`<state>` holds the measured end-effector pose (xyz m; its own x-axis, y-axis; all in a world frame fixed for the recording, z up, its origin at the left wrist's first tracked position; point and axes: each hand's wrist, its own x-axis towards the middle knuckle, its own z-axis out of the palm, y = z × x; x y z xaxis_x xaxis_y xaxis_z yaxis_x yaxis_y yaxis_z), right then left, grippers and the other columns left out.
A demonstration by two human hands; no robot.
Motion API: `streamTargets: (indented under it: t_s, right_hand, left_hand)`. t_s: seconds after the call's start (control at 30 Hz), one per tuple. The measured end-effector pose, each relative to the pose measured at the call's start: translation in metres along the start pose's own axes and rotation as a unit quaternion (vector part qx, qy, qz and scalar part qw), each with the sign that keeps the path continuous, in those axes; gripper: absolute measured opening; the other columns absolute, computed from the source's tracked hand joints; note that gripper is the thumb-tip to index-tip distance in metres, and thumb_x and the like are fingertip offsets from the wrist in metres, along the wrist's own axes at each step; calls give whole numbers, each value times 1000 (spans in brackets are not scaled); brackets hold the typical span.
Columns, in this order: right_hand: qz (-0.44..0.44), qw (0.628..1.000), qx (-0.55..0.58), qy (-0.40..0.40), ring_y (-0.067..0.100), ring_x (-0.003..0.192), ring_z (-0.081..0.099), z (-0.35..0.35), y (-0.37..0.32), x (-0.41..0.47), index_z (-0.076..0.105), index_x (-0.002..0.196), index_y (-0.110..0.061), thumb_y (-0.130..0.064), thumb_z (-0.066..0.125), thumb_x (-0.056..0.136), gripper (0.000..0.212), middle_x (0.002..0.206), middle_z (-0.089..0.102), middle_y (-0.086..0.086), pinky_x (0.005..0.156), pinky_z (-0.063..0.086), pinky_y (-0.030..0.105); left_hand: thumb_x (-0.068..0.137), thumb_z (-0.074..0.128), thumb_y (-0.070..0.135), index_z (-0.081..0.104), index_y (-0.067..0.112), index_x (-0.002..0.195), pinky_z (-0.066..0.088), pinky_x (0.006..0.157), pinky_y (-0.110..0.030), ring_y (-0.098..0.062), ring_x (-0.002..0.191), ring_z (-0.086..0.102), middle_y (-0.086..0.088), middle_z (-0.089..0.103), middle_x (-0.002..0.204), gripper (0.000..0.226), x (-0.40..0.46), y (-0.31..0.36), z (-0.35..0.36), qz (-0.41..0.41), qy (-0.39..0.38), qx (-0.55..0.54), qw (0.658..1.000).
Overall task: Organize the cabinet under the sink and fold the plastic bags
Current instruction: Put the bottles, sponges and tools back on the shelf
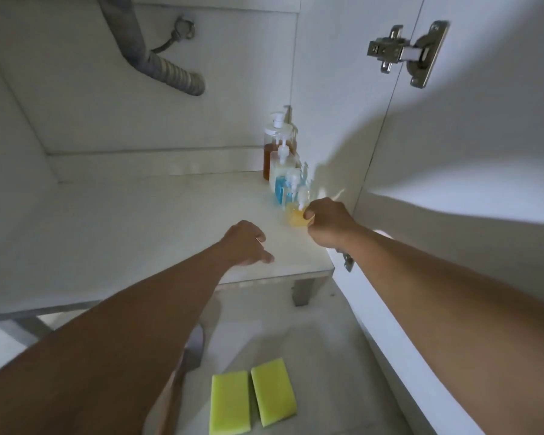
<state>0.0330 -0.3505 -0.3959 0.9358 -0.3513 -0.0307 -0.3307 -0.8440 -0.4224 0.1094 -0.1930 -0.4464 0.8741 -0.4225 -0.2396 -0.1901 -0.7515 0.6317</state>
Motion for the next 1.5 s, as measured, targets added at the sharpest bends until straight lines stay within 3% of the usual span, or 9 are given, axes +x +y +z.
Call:
streamTargets:
  t_s: [0.13, 0.33, 0.57, 0.73, 0.87, 0.97, 1.1, 1.23, 1.5]
  right_hand:
    - [17, 999, 1, -48, 32, 115, 56, 14, 7, -35, 62, 118, 2, 2, 48, 88, 33, 122, 59, 17, 94, 48, 32]
    - [37, 992, -14, -123, 32, 105, 63, 74, 36, -72, 66, 111, 3, -7, 63, 84, 29, 111, 67, 19, 91, 53, 39]
    - [7, 972, -64, -225, 30, 109, 62, 170, 60, -105, 66, 114, -2, -18, 70, 85, 33, 117, 65, 14, 92, 51, 34]
    - [-13, 962, -87, -259, 27, 118, 57, 239, 74, -115, 45, 140, -22, -26, 79, 71, 77, 130, 55, 8, 92, 49, 30]
    - [-76, 936, -174, -295, 35, 124, 51, 272, 76, -116, 14, 151, -31, -27, 90, 60, 119, 158, 10, 5, 93, 49, 41]
    - [-97, 924, -218, -298, 37, 122, 52, 285, 76, -115, 4, 152, -32, -23, 90, 62, 125, 160, 2, 3, 93, 50, 43]
    - [-107, 932, -217, -270, 34, 107, 61, 284, 74, -113, 11, 150, -32, -12, 83, 67, 112, 146, 25, 3, 84, 54, 39]
    - [-88, 937, -194, -275, 30, 100, 63, 252, 63, -109, 16, 147, -35, -15, 86, 61, 113, 137, 32, -2, 80, 55, 36]
    - [-86, 941, -167, -280, 23, 119, 49, 131, 22, -79, 15, 151, -32, -17, 85, 64, 113, 144, 35, -3, 83, 47, 27]
  left_hand:
    - [68, 87, 25, 64, 8, 116, 51, 83, -27, -22, 99, 65, -7, 67, 110, 56, -39, -21, 5, -5, -14, 18, 1000]
    - [69, 86, 29, 63, 9, 120, 50, 93, -30, -22, 107, 62, -7, 65, 118, 60, -82, -67, 42, -18, -70, 77, 994]
    - [71, 83, 37, 33, 20, 147, 33, 110, -35, -19, 135, 38, 0, 39, 148, 93, -106, -146, 117, -42, -132, 186, 973]
    - [63, 86, 42, 18, 16, 148, 38, 107, -43, -25, 137, 29, -4, 29, 149, 112, -108, -183, 159, -31, -158, 282, 946]
    - [61, 86, 47, 13, 13, 149, 36, 109, -44, -27, 139, 22, -6, 21, 152, 119, -107, -206, 179, -1, -151, 326, 933]
    - [63, 84, 47, 16, 13, 148, 38, 107, -40, -25, 135, 27, -6, 25, 149, 114, -103, -216, 186, 28, -116, 350, 929]
    - [65, 82, 42, 21, 11, 145, 43, 102, -36, -24, 128, 35, -6, 31, 141, 106, -97, -215, 185, 40, -109, 344, 932]
    - [61, 83, 43, 25, 11, 143, 44, 100, -35, -23, 125, 35, -6, 33, 138, 106, -94, -201, 166, 73, -107, 323, 938]
    - [60, 83, 43, 30, 15, 143, 42, 102, -39, -23, 131, 32, -3, 33, 139, 103, -91, -128, 69, 137, -75, 294, 943]
